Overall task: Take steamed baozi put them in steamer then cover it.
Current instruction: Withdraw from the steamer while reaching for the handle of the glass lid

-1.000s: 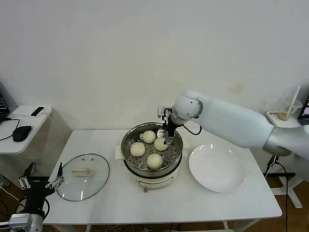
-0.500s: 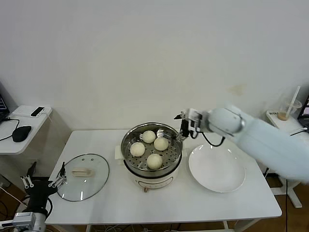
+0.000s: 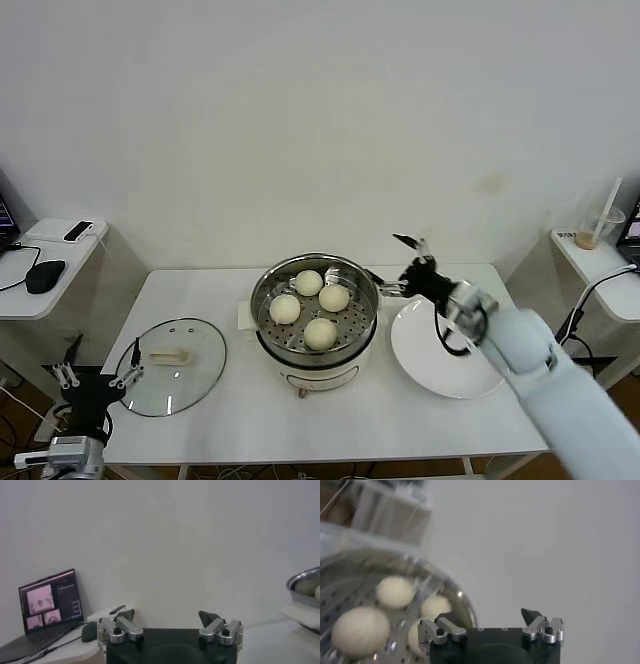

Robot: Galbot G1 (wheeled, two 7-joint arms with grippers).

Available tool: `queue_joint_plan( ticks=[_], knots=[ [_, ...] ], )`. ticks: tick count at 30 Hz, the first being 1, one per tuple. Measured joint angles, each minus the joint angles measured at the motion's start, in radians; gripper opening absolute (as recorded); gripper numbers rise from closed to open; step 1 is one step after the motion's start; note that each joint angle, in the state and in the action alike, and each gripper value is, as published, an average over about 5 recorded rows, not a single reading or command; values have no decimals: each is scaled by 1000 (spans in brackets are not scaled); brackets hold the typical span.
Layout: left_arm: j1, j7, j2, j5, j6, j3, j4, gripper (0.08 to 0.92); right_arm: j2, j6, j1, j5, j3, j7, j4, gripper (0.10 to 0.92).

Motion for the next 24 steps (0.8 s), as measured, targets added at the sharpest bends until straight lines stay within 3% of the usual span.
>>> queue_joint_plan(
  ticks=[10,24],
  knots=[
    [-17,-18,44,394,-63,13,98,823,270,198,-368,-44,367,33,10,823],
    [-37,23,151,955,-125,37,211,823,474,288,-586,-93,569,66,12,823]
  ],
)
